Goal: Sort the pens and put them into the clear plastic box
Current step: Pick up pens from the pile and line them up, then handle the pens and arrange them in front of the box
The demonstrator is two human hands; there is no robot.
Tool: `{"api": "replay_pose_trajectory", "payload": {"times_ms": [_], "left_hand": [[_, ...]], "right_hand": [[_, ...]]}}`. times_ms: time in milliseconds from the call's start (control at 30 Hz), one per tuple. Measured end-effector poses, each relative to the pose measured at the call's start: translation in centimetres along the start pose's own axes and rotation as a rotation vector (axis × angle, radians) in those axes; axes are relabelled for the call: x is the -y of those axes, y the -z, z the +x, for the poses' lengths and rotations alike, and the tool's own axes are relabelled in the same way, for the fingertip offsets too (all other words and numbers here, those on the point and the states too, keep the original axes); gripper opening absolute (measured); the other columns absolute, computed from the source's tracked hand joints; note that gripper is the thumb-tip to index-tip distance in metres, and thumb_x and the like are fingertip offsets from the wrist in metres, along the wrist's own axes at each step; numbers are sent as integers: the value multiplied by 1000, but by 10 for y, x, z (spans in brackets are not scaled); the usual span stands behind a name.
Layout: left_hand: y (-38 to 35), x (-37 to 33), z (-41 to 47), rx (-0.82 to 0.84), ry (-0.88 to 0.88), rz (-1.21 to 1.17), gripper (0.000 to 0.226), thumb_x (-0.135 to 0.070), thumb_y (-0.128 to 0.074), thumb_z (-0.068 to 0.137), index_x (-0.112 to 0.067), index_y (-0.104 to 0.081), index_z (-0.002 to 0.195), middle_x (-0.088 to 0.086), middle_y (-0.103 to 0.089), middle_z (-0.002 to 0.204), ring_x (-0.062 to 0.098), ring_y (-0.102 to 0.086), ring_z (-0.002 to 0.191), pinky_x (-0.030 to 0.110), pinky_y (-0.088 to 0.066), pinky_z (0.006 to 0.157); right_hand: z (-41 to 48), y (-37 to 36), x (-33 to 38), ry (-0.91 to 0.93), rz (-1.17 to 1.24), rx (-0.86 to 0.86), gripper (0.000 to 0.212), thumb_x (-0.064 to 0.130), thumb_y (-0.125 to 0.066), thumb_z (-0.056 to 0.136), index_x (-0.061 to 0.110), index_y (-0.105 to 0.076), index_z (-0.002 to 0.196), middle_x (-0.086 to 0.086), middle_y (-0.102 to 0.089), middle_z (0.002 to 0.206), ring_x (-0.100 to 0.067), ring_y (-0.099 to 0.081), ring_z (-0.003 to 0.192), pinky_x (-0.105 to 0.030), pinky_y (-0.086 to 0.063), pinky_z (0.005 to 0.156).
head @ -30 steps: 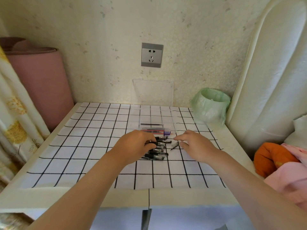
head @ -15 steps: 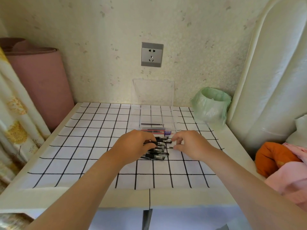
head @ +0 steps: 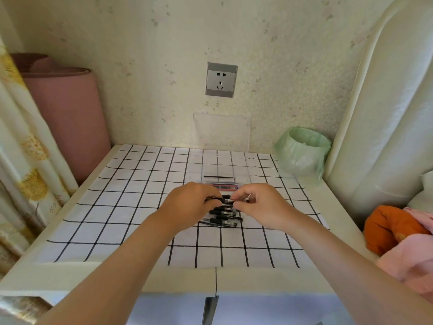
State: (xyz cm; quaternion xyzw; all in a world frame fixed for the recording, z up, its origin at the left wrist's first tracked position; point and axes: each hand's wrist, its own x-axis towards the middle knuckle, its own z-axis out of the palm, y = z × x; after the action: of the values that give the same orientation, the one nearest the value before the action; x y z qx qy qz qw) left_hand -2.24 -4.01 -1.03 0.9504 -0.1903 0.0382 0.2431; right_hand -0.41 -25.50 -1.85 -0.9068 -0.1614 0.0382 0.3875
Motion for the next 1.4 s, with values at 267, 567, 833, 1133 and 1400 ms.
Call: {"api": "replay_pose_trajectory", "payload": {"times_ms": [267,567,833,1133,1400], "left_hand": [[-4,6,0,73,4,-150,15,-32,-60,94,-31,-71,104,-13,-63,75,0,-57,63,22,-47,59],[0,15,0,96,-8,-191,15,-26,-58,96,-24,-73,98,-6,-65,73,5,-53,58,17,-40,55],[5,11,-1,-43,-1,-294,13,-20,-71,88,-26,-77,98,-10,-72,89,4,-64,81,19,-51,74],[1,24,9,-136,-5,-81,22,-29,-71,87,-32,-73,109,-9,-70,103,10,-61,94,31,-52,86],[-3,51,17,-322,206,-141,56,-29,-59,95,-17,-38,146,3,-41,140,19,-30,133,28,-32,107]], "right_hand": [[-1,-12,10,47,56,6,18,19,-72,87,29,-76,102,18,-69,84,6,-62,71,-14,-45,67],[-5,-13,14,198,-245,-37,11,34,-65,92,29,-75,90,13,-59,69,-7,-55,66,-31,-47,63],[-3,-17,18,153,-5,-33,14,23,-64,94,24,-77,90,-2,-65,71,-17,-59,67,-33,-49,69],[17,-23,27,106,-161,-4,24,23,-63,94,36,-73,112,16,-69,97,-3,-62,90,-26,-50,84],[50,-13,23,20,-288,-289,21,21,-63,93,27,-74,110,9,-73,97,-14,-67,86,-33,-55,79]]}}
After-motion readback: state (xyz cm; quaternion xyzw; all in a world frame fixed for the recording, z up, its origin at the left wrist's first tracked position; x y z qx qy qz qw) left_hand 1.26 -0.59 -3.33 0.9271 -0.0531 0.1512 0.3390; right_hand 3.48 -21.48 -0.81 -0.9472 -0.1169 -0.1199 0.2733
